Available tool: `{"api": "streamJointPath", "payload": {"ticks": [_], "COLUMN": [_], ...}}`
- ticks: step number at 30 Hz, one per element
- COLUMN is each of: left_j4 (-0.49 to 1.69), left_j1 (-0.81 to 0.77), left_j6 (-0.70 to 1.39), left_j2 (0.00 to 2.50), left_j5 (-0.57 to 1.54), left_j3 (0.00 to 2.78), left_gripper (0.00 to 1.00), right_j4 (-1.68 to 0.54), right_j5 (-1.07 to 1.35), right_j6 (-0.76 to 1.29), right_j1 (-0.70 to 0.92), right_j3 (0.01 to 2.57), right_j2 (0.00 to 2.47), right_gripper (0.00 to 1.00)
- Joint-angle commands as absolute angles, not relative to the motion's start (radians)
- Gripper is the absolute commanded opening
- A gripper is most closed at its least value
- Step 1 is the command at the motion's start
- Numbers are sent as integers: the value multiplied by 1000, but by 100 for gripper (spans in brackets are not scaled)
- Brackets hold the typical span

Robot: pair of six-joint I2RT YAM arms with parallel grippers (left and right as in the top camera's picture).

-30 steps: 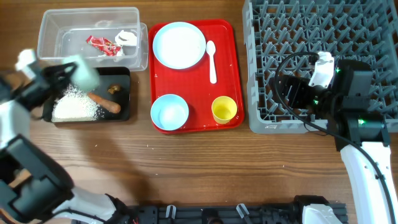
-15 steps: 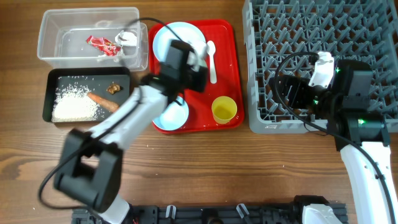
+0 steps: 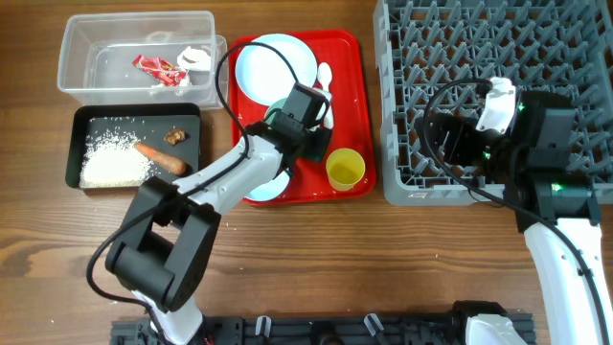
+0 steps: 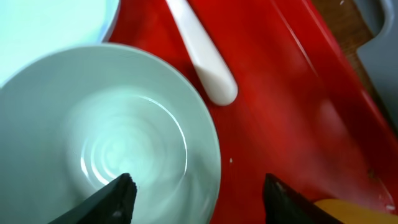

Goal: Sort waste into correct bins and load items into the dishwasher rack
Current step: 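Return the green bowl to the red tray with the left gripper, then grasp the yellow cup with the left gripper and lift toward right gripper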

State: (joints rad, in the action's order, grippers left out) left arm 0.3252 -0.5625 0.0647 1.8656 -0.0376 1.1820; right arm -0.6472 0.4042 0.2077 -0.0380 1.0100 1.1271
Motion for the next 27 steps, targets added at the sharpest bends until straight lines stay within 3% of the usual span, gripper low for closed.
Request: {"api": "streamJointPath", "payload": {"ticks": [1, 7, 16, 18, 20, 22, 27], "left_j4": [398, 478, 611, 618, 624, 622, 638], "left_j1": [-551, -556, -598, -606, -615, -616, -554], "left_j6": [86, 86, 83, 83, 88, 101, 208], "left_j2": [1756, 1689, 1868, 1888, 1895, 1893, 1851], "left_j5": [-9, 303, 302, 303, 303, 302, 367], "left_j3": [1266, 1315, 1314, 1314, 1314, 1314, 1341], "left_gripper": [71, 70, 64, 51, 20, 4, 4], "right_j4": [-641, -645, -647, -647, -648, -648, -659], "right_j5": [421, 421, 421, 421, 421, 421, 432], "right_j6": [210, 210, 209, 208, 208, 209, 207], "right_j1": [-31, -31, -31, -31, -31, -31, -31], "right_j3": [1026, 1026, 1026, 1026, 1026, 1026, 1026], "right_j2": [1130, 1130, 1130, 1130, 1130, 1130, 1130], "right_gripper": [100, 100, 100, 100, 100, 100, 99]}}
